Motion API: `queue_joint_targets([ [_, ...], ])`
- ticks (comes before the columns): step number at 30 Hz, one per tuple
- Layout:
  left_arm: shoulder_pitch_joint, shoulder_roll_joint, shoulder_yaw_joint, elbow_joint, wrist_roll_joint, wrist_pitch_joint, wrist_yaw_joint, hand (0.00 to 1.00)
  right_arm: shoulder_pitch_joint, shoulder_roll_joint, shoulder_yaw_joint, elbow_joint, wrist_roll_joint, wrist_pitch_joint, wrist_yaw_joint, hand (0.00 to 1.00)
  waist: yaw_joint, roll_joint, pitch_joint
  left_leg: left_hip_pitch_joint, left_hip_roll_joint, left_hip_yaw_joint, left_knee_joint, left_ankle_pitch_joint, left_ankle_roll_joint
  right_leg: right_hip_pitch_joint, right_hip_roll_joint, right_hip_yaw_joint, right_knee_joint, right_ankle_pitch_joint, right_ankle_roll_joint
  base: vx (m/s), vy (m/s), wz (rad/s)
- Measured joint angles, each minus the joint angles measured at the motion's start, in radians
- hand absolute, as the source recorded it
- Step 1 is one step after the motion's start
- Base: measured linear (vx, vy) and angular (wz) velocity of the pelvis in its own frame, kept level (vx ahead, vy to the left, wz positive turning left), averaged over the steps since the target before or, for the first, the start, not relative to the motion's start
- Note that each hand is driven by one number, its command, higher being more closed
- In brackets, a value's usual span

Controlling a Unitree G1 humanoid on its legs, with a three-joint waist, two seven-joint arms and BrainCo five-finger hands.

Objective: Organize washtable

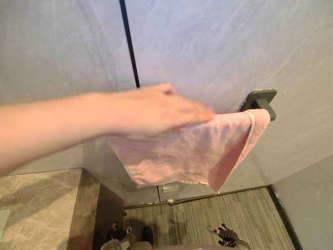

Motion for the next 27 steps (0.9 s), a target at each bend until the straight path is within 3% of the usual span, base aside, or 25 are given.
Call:
queue_joint_targets([
  [10, 0.000, 0.001, 0.000, 0.003, 0.000, 0.000, 0.000, 0.00, -0.004, 0.000, -0.001, 0.007, 0.000, 0.000, 0.000, 0.00, -0.001, -0.001, 0.000, 0.004, -0.007, 0.002, 0.000, 0.003, 0.002, 0.000, 0.000, 0.000, 0.000, 0.000, 0.000, 0.00, 0.000, 0.00],
  [18, -0.001, 0.007, -0.002, 0.017, -0.001, 0.000, 0.000, 0.00, -0.017, 0.001, -0.002, 0.018, 0.000, 0.000, 0.000, 0.00, -0.020, 0.000, 0.000, 0.008, -0.007, 0.004, 0.000, 0.004, 0.002, 0.002, 0.000, -0.002, 0.000, 0.000, 0.000, 0.00, 0.000, 0.00],
  [27, 0.006, 0.012, -0.056, -0.018, -0.018, 0.000, 0.011, 0.00, -0.014, 0.000, 0.025, -0.010, 0.007, -0.005, -0.024, 0.00, -0.020, 0.000, 0.000, 0.006, -0.006, 0.002, 0.000, -0.001, -0.003, 0.000, 0.000, -0.003, 0.000, 0.000, 0.000, 0.00, 0.000, 0.00],
])
